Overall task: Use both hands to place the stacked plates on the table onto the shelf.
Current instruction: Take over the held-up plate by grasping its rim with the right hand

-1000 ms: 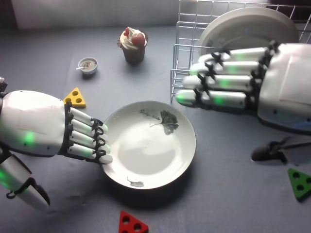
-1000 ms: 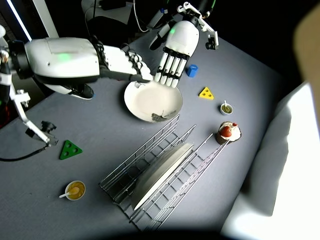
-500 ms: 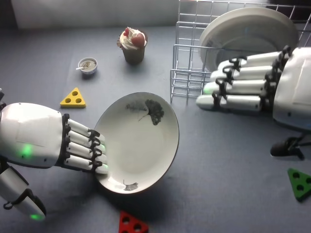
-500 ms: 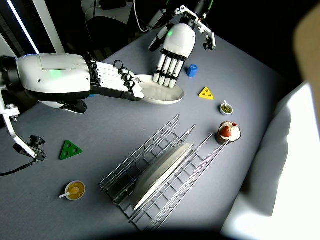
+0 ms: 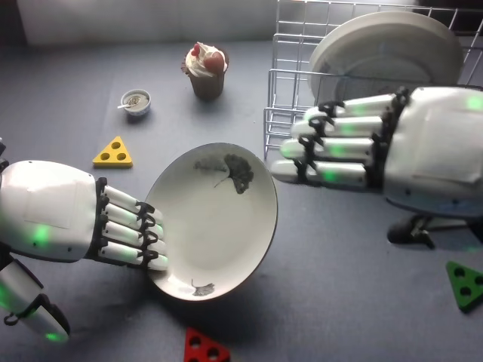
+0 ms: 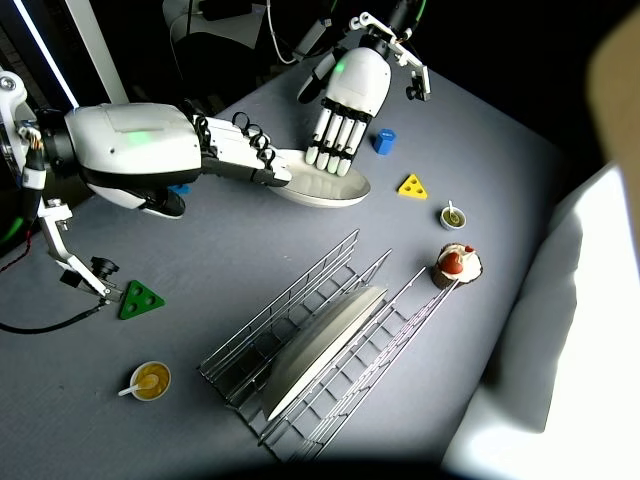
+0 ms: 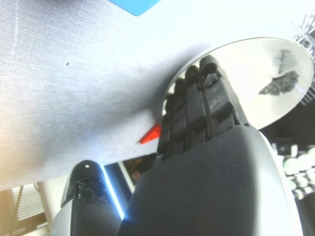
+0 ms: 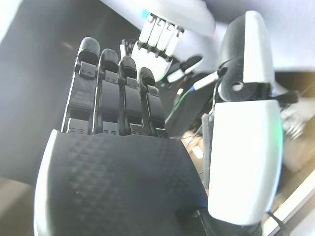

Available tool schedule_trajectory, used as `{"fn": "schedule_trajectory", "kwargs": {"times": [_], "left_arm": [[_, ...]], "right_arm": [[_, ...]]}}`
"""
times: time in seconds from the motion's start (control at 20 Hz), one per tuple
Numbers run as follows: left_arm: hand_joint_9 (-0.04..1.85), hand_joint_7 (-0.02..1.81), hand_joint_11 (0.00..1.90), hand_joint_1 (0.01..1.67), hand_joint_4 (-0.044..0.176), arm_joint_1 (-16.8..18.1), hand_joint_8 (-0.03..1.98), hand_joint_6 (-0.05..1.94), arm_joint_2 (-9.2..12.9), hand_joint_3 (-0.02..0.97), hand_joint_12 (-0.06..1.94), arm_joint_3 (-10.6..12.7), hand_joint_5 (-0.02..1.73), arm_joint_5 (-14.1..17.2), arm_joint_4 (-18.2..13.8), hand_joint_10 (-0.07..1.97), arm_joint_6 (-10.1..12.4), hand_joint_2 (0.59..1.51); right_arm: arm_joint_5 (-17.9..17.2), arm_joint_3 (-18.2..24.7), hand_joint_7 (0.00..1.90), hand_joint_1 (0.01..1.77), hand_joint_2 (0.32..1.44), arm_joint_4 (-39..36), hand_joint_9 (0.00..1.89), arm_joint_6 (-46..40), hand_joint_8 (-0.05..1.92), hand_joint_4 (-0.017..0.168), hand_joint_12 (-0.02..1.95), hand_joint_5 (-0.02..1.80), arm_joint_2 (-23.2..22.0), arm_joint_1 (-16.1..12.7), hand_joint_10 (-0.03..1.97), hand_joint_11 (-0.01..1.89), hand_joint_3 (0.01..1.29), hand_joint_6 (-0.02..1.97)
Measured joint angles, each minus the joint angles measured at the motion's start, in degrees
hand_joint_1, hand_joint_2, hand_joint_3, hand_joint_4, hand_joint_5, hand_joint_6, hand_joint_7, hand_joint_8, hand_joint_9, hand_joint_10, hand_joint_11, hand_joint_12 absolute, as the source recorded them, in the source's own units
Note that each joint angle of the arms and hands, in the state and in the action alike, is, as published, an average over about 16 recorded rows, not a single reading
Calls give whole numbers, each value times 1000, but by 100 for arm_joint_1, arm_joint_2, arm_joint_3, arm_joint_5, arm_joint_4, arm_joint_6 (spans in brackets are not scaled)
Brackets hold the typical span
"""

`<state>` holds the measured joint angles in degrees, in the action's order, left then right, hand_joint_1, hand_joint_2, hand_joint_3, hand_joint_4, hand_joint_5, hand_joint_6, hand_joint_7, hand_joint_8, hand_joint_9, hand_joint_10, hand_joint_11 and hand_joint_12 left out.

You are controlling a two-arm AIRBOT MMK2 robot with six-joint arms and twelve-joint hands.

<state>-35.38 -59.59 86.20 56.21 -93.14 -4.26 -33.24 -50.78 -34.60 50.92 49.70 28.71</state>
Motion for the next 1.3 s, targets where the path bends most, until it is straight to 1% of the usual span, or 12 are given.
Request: {"fn": "schedule_trajectory", "kwargs": {"times": [0.55, 1.3], "left_arm": [[235, 218, 225, 60, -11, 4, -9, -24, -15, 17, 0, 28, 156, 7, -19, -1, 4, 1067], [242, 221, 235, 44, -10, 15, -10, -24, -32, 17, -4, 72, 156, 26, -40, -6, 9, 1068]], "right_arm": [[205, -277, 191, 1148, 900, 275, 224, 634, 15, 4, 32, 178, 762, -141, 12, 308, 15, 20], [744, -780, 210, 1223, 933, 100, 235, 791, 15, 4, 33, 232, 1669, -306, 13, 309, 14, 21]]}}
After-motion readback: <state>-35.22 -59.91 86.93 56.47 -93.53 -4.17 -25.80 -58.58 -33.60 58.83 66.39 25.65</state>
